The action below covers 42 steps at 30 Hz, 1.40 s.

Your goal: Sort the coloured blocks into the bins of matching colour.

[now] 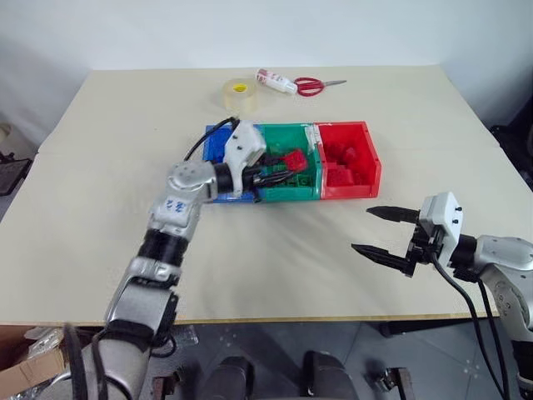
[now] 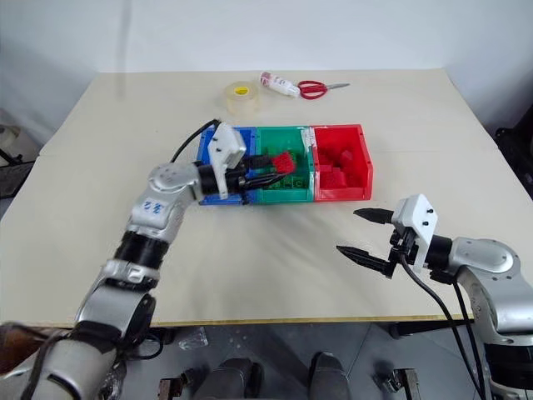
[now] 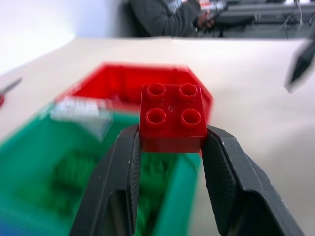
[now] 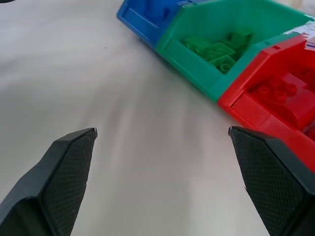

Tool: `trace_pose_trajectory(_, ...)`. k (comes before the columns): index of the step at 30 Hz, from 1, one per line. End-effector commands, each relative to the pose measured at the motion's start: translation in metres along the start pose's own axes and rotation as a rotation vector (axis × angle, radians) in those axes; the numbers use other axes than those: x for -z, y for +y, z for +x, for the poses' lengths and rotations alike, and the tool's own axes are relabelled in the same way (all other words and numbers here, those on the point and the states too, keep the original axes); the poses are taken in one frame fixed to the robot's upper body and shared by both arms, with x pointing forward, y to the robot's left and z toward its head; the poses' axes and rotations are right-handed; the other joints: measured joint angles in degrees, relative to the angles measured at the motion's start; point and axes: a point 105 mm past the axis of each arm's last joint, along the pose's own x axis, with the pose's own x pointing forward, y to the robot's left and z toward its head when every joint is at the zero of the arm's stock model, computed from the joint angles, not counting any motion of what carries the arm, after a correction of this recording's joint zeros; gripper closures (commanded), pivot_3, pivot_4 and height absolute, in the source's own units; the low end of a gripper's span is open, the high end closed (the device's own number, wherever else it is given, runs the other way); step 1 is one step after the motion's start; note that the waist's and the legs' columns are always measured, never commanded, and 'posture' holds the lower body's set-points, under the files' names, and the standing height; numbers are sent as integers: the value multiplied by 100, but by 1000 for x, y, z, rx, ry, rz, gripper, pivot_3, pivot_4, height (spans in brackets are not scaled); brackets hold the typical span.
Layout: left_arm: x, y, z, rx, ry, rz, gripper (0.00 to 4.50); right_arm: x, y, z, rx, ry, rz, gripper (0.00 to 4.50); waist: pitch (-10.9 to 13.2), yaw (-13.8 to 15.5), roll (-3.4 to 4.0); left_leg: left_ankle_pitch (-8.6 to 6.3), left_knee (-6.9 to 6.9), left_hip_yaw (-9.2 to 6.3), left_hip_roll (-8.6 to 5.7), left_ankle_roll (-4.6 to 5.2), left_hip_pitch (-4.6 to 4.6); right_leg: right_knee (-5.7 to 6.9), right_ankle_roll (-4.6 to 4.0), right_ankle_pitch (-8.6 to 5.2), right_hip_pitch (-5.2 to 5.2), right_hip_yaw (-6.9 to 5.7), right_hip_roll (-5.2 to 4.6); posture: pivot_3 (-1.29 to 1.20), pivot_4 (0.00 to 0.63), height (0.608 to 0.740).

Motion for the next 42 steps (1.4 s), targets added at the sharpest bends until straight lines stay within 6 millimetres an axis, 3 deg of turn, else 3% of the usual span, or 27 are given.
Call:
trace_pose_trajectory(1,-16,3,28,10,-39,44,3054,-12,2,-5,28,-30,-32,0,3,11,-5,0,0,0,-1,0,0,-1,0,0,0,-1,0,0,150,740)
trace_pose_trajectory(8,-30,4,71,-69,-56,4,3054,-10,12,-13,72,-21,-13,0,6,2,-10,0,-2,5,-8,4,-2,-2,4,2,-2,-3,1,0,150,740)
trace_pose_trajectory(17,-38,9,83,-174,-71,-3,249,-11,13,-17,89,-14,-11,0,9,-2,-16,0,-3,9,-7,4,-1,-1,5,2,-4,0,1,0,150,740)
trace_pose_trajectory(19,-39,8,79,-141,-83,-4,23,-11,12,-17,88,-12,-12,0,9,2,-16,0,-3,9,-7,4,-1,-1,5,2,-5,0,1,0,150,740)
trace_pose_trajectory(22,-46,16,61,-91,-120,19,23,-11,12,-16,76,-8,-15,0,9,-6,-15,0,-1,10,-8,4,-1,-1,5,2,-4,0,1,0,150,740)
trace_pose_trajectory(26,-43,27,20,7,-142,17,23,-11,7,-14,49,1,-22,0,8,-67,-13,0,-8,17,-2,4,1,2,5,2,-12,-1,3,0,150,740)
trace_pose_trajectory(32,-19,22,-62,123,-29,29,23,-12,-5,-6,-24,24,-44,0,6,-166,-10,0,-16,11,11,3,8,5,4,2,-13,-3,3,0,150,740)
trace_pose_trajectory(42,12,3,-177,-47,192,-32,23,-7,-30,4,-126,91,-92,0,6,-179,-9,-1,-8,-16,14,3,2,5,3,2,-11,1,-4,0,150,740)
